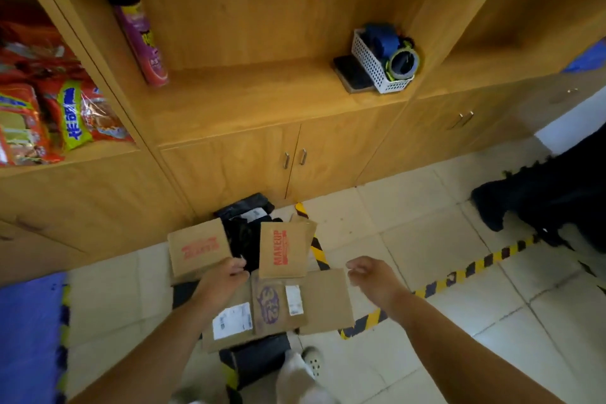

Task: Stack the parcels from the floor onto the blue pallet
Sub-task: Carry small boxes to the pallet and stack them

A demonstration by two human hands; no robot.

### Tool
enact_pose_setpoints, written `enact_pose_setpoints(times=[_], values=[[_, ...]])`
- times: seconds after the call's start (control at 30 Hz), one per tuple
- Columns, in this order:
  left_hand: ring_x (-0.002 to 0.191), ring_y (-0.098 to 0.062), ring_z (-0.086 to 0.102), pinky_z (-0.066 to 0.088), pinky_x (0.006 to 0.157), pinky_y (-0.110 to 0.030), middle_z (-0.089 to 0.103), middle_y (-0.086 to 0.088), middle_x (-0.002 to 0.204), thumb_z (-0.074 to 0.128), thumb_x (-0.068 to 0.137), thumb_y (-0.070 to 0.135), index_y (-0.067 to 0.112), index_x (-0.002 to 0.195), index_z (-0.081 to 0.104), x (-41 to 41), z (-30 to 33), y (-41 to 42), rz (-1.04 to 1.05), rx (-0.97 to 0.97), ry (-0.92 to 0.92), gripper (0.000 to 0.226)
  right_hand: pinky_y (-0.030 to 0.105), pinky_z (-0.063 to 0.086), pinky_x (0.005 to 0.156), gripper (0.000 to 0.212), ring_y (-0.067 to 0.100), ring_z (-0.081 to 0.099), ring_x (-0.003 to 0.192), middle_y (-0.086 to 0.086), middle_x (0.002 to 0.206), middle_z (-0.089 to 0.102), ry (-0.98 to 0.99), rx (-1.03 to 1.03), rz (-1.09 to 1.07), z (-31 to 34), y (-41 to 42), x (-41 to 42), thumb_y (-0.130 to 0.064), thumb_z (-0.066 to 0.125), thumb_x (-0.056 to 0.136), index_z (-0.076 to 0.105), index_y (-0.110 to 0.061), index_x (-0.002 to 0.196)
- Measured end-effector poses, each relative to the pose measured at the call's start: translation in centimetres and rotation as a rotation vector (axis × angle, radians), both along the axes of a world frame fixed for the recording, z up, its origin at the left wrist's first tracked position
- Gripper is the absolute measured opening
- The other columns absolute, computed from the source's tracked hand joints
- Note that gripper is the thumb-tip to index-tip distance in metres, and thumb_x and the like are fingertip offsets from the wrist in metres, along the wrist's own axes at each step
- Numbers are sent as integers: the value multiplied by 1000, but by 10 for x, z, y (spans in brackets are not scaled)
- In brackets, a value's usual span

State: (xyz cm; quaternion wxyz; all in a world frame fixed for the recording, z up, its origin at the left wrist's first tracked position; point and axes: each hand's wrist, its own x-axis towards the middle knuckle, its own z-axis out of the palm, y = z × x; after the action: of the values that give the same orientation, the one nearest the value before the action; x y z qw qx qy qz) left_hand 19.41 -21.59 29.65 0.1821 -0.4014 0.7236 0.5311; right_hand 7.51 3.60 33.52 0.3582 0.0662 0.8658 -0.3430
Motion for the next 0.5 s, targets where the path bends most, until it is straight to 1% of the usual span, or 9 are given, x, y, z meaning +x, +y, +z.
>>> enact_pose_setpoints(times=[0.03,0.07,0.1,0.13,0.2,0.27,0.33,0.43,0.5], values=[[90,-6,55,39,68,-15,67,-8,112,55,93,12,7,114,60,-7,-6,9,56,20,0,21,29,41,71,21,21,54,82,6,88,62,-19,6,21,-12,1,-14,-5,54,85,63,-23,80],[79,1,58,39,59,-9,73,-3,94,51,94,5,7,103,62,-15,-8,17,88,41,-1,14,30,41,72,20,22,54,82,7,89,62,-43,8,42,-23,2,-26,-5,55,85,63,-23,80],[67,5,60,40,52,-9,73,5,74,47,95,0,10,94,62,-21,-9,27,95,56,-14,18,31,41,73,17,23,54,84,8,89,62,-66,9,65,-35,2,-37,-7,55,84,64,-21,82],[66,3,61,40,49,-11,71,6,71,44,95,-2,10,94,62,-26,-11,34,112,77,-25,21,32,42,74,12,23,54,85,8,90,61,-90,22,92,-47,0,-46,-10,56,82,65,-18,86],[87,-15,60,40,59,-21,66,-7,104,45,96,4,4,116,59,-32,-38,41,147,74,-55,24,33,42,75,21,25,55,85,10,90,61,-152,43,157,-73,-3,-60,-21,55,74,66,-13,91],[88,-18,55,40,63,-24,61,-11,116,47,96,12,8,122,56,-37,-66,41,181,45,-98,28,33,42,73,18,25,55,81,11,85,61,-187,65,164,-100,-8,-72,-17,55,78,66,-8,88],[78,-15,54,41,58,-23,62,-4,103,47,96,15,16,117,57,-45,-90,40,177,24,-117,24,30,43,68,14,22,57,73,8,75,60,-234,68,86,-127,-16,-79,-7,54,82,65,-12,77],[66,-10,51,43,64,-26,56,7,80,46,96,14,24,103,52,-68,-131,34,178,27,-114,13,17,35,49,31,9,47,51,-1,60,49,-319,56,-10,-174,-30,-88,0,51,82,51,-18,57],[63,-10,50,41,64,-27,53,8,74,47,94,11,20,100,53,-82,-164,28,209,47,-128,12,17,36,50,32,10,48,53,-1,61,50,-348,59,-6,-206,-39,-93,1,52,84,51,-19,59]])
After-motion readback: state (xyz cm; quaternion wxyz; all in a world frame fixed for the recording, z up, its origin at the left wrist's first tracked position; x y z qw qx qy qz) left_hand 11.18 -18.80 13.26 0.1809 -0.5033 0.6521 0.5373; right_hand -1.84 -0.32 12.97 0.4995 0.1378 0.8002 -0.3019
